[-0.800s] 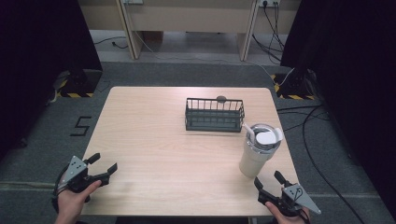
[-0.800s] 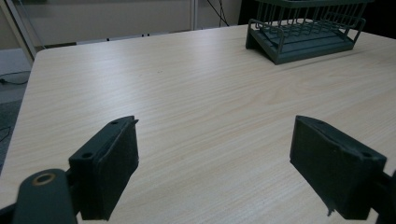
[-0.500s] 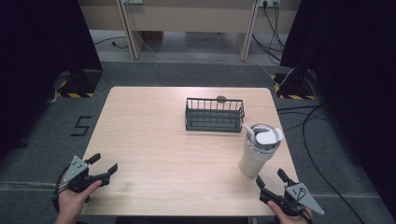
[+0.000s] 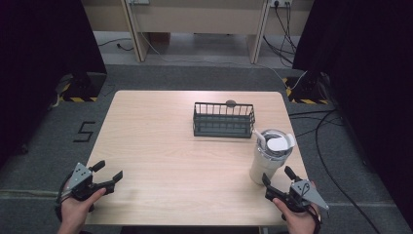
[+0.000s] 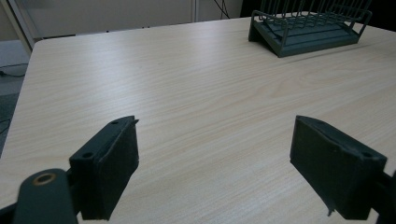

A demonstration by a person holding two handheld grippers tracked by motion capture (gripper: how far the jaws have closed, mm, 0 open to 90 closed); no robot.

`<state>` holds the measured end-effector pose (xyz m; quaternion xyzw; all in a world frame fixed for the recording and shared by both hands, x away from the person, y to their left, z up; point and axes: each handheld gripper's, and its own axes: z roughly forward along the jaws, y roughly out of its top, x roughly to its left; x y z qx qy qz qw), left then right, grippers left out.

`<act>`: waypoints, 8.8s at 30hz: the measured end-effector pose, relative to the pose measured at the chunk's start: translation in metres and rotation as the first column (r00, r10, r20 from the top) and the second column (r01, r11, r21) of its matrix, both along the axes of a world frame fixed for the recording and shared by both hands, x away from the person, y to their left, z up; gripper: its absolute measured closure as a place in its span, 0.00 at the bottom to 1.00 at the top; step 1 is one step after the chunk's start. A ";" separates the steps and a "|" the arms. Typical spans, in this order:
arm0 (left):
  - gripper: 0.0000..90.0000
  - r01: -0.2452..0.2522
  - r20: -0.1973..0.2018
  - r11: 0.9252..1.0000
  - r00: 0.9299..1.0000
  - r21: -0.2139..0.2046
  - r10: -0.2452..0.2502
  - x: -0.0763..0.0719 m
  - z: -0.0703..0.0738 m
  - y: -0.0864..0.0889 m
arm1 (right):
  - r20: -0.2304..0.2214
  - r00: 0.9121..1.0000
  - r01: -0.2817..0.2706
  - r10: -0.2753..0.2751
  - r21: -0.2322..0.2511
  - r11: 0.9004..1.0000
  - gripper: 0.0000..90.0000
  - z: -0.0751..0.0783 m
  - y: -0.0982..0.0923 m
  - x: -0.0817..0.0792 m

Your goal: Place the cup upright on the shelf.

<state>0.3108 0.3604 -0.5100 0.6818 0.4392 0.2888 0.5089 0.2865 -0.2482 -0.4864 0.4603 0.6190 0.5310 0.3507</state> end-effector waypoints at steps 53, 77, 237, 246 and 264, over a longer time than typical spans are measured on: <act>0.16 0.011 -0.012 1.000 1.000 0.002 -0.011 0.000 -0.001 -0.002 | -0.028 1.000 0.008 -0.009 -0.038 0.999 0.12 0.005 0.022 0.063; 0.16 0.009 -0.013 1.000 1.000 -0.005 -0.009 0.000 -0.001 0.000 | 0.043 0.999 0.007 -0.005 -0.052 0.999 0.12 0.045 0.035 0.085; 0.17 0.015 -0.003 0.999 1.000 -0.040 -0.015 0.001 -0.002 0.001 | 0.019 0.999 -0.030 0.030 -0.018 0.999 0.12 0.087 0.136 0.264; 0.17 0.016 -0.005 0.999 1.000 -0.040 -0.016 0.001 -0.002 0.001 | -0.007 1.000 -0.028 0.028 -0.026 0.999 0.12 0.075 0.136 0.267; 0.17 0.017 -0.005 0.999 1.000 -0.039 -0.018 0.001 -0.002 0.001 | -0.024 1.000 -0.018 0.017 -0.035 0.999 0.12 0.064 0.134 0.269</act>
